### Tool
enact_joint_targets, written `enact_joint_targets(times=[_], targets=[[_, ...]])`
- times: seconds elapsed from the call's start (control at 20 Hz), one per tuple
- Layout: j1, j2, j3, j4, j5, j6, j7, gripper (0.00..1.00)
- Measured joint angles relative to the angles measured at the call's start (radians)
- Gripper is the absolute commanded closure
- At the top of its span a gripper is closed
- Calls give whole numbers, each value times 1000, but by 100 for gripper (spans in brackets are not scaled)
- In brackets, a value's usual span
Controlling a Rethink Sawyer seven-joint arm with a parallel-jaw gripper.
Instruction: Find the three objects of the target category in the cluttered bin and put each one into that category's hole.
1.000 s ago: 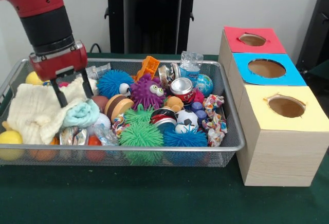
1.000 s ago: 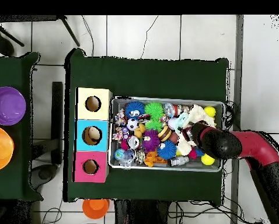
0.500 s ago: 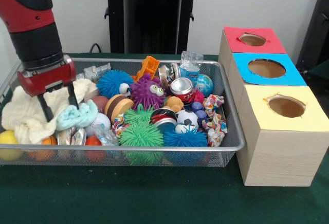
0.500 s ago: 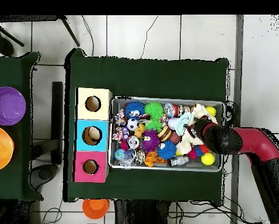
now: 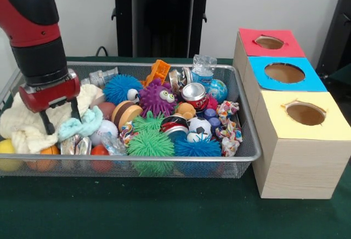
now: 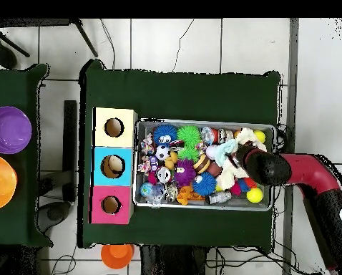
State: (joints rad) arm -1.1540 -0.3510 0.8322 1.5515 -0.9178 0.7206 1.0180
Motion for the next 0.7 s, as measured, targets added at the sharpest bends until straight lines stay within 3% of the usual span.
enact_joint_targets(times=[0.05,0.7], targets=[[14,1,-12,-6,-1,0,0,100],[27,1,-30,-17,-1,1,0,100]])
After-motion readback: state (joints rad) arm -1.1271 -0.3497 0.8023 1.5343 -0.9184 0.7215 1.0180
